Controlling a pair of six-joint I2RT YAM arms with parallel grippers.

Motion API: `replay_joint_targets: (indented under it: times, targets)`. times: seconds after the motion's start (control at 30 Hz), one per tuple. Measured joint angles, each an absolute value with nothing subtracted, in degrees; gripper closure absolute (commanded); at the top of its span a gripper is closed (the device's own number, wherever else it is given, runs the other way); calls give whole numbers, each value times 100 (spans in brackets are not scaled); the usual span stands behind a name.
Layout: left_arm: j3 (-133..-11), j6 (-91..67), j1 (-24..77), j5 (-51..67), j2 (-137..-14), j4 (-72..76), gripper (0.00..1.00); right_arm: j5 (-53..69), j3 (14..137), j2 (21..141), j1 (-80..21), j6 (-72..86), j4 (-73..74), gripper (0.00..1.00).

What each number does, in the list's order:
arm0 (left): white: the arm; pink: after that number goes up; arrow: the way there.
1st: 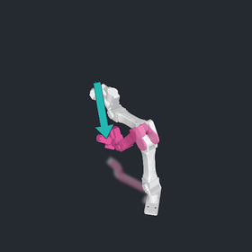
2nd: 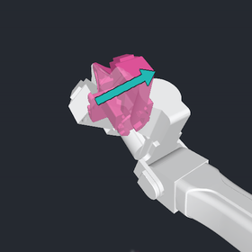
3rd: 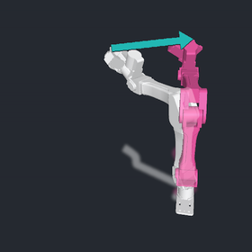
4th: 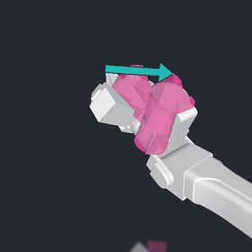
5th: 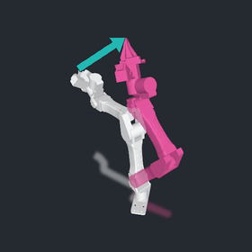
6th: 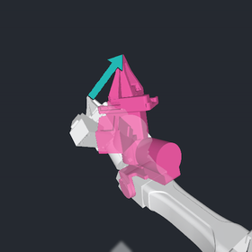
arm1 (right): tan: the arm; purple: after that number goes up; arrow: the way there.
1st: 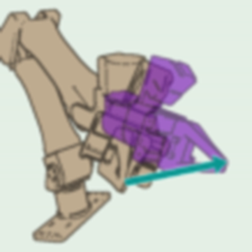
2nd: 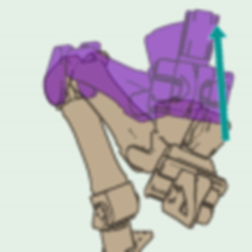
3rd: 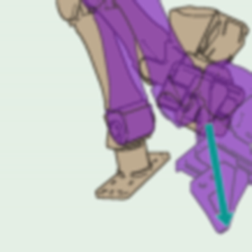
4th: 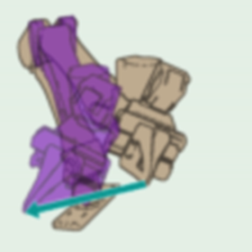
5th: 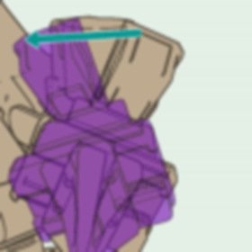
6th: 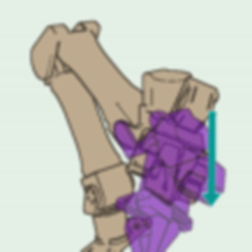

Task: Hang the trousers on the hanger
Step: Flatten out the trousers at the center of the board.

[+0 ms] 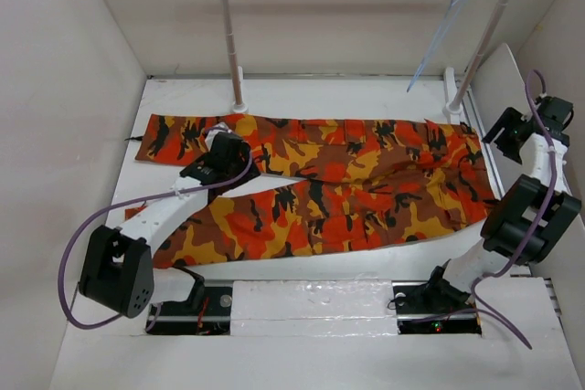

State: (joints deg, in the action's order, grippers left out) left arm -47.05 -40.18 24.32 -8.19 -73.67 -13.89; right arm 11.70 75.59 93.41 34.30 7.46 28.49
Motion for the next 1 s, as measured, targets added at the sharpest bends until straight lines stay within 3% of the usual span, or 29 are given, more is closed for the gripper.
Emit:
replay_joint_targets:
  times: [0.13, 0.17, 0.23, 0.27, 0.3, 0.37, 0.43, 0.53, 0.8, 1.0]
  targets:
    - [-4709, -4189, 2386, -1131, -7061, -1747, 47, 1142, 6954, 8949, 2939, 819, 2679, 36]
    - [-4711, -4307, 2331, -1267, -6971, -1905, 48, 1131, 6611, 8650, 2687, 867, 2587, 56]
    - [-4713, -4569, 2049, -1457, -6794, -2235, 49, 1168, 5964, 7913, 1999, 1007, 2499, 76]
    - [-4711, -4683, 1804, -1494, -6718, -2379, 49, 1188, 5677, 7540, 1527, 1098, 2370, 93]
    - [-4668, -4770, 1494, -1507, -6632, -2436, 49, 1225, 5406, 7175, 1015, 1157, 2202, 97]
    - [-4453, -4890, 764, -1409, -6431, -2451, 50, 1393, 4971, 6595, 1, 1304, 1903, 100]
    - [-4174, -4965, 137, -1319, -6278, -2451, 61, 1522, 4663, 6222, -854, 1350, 1741, 100]
    - [-3802, -5019, -510, -869, -6241, -2397, 100, 1531, 4442, 6064, -1758, 1352, 1734, 100]
    - [-2869, -5061, -493, 309, -6324, -1782, 100, 1321, 4007, 5902, -2783, 1376, 1778, 99]
    - [-3085, -5116, -539, 705, -7454, -1240, 100, 803, 3999, 5487, -2891, 1398, 2047, 99]
